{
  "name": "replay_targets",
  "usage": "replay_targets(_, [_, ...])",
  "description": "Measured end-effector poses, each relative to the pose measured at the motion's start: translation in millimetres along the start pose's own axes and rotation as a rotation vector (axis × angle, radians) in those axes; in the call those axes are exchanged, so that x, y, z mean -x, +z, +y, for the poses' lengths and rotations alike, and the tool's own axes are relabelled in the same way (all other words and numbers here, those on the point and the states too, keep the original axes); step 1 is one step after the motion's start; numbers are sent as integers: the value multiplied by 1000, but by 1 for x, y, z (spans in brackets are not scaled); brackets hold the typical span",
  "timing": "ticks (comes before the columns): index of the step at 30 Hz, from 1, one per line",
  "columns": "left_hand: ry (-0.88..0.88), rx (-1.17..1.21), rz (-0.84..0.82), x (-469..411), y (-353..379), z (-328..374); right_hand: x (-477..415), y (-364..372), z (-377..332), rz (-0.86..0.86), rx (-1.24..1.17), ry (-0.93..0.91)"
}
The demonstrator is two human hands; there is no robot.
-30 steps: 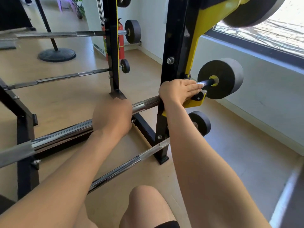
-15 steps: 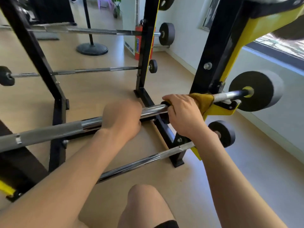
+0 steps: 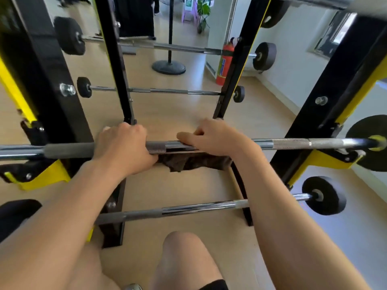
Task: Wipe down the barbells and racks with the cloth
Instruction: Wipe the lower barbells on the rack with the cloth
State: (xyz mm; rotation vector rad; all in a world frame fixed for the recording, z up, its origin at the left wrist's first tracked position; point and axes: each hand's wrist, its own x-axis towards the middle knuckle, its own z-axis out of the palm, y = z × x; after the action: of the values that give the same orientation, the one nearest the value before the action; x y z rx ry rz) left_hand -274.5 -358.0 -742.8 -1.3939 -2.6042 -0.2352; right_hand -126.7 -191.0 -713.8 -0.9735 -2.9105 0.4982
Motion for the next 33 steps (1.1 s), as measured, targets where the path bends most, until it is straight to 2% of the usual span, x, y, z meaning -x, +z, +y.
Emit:
replay_targets(1, [-29,-5,-18,1,-2,-7,0,4,-7,-46,54,43])
replay_targets(3, [-67,-43,-69,6,-5,-18,-2,15,-32,-18,99,32])
replay_targets(8, [-85,-83,-142,13,-8,-22,3,48,-104,164,-107,-97])
replay_targets(14, [3,79,-220,13,-10,-33,6,55,-95,274,-100,-118])
replay_targets(17, [8,120,-173,12,-10,-32,6,58,-97,285,-60,-152])
replay_targets(21, [-7,135,-23,19,-3,-31,9,60,-99,325,-60,-151])
replay_targets(27, [130,159,49,28,-3,-40,22,60,-110,372,38,-105])
replay_targets(31, [187,250,74,31,-3,-53,37,52,-109,272,118,-166])
replay_targets(33, [201,290,62,30,-2,-56,35,38,-94,225,50,-173])
